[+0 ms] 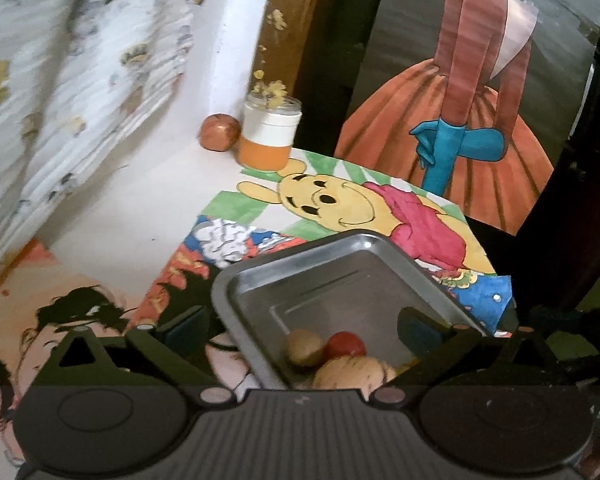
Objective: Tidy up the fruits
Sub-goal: 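Lower the tomato and grape into the tray and open both tools, then lift both tools up and back away from the filled tray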
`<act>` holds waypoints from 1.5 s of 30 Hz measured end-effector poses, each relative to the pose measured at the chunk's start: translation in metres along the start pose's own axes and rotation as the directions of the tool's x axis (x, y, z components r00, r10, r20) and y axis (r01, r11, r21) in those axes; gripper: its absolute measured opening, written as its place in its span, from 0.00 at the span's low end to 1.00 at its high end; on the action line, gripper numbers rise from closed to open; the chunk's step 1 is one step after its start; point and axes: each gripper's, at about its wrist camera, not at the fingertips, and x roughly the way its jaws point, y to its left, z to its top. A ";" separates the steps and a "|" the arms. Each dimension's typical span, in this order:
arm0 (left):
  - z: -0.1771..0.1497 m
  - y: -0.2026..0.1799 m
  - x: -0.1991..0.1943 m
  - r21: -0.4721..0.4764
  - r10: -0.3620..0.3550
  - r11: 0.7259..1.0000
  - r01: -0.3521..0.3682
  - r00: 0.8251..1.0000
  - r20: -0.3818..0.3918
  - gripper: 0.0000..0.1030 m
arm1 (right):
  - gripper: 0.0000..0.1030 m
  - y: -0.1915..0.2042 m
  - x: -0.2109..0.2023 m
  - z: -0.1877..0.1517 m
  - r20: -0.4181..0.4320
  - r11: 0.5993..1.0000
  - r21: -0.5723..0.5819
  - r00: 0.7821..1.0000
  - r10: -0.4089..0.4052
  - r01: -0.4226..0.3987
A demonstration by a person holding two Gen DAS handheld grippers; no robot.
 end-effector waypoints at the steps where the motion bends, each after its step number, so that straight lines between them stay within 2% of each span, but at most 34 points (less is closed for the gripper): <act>1: -0.002 0.001 -0.003 0.002 0.008 1.000 -0.008 1.000 0.001 1.00 | 0.99 0.000 -0.002 0.000 0.001 1.000 0.005 1.000 -0.002 0.002; 8: -0.010 0.005 -0.019 0.002 0.042 0.999 -0.042 0.999 0.024 1.00 | 0.99 0.007 -0.015 -0.001 0.018 1.000 0.008 1.000 -0.009 0.009; 20: -0.021 0.010 -0.051 -0.001 0.051 0.999 -0.051 0.998 0.043 1.00 | 0.99 0.023 -0.038 -0.004 0.037 1.000 -0.021 0.999 0.002 -0.002; 31: -0.036 0.011 -0.074 -0.012 0.102 0.995 -0.101 0.992 0.078 1.00 | 0.99 0.029 -0.058 -0.016 0.089 0.999 0.036 0.996 -0.024 0.021; 45: -0.064 0.004 -0.100 -0.022 0.111 0.994 -0.109 0.985 0.128 1.00 | 0.99 0.034 -0.084 -0.038 0.120 0.997 0.072 0.992 -0.050 0.042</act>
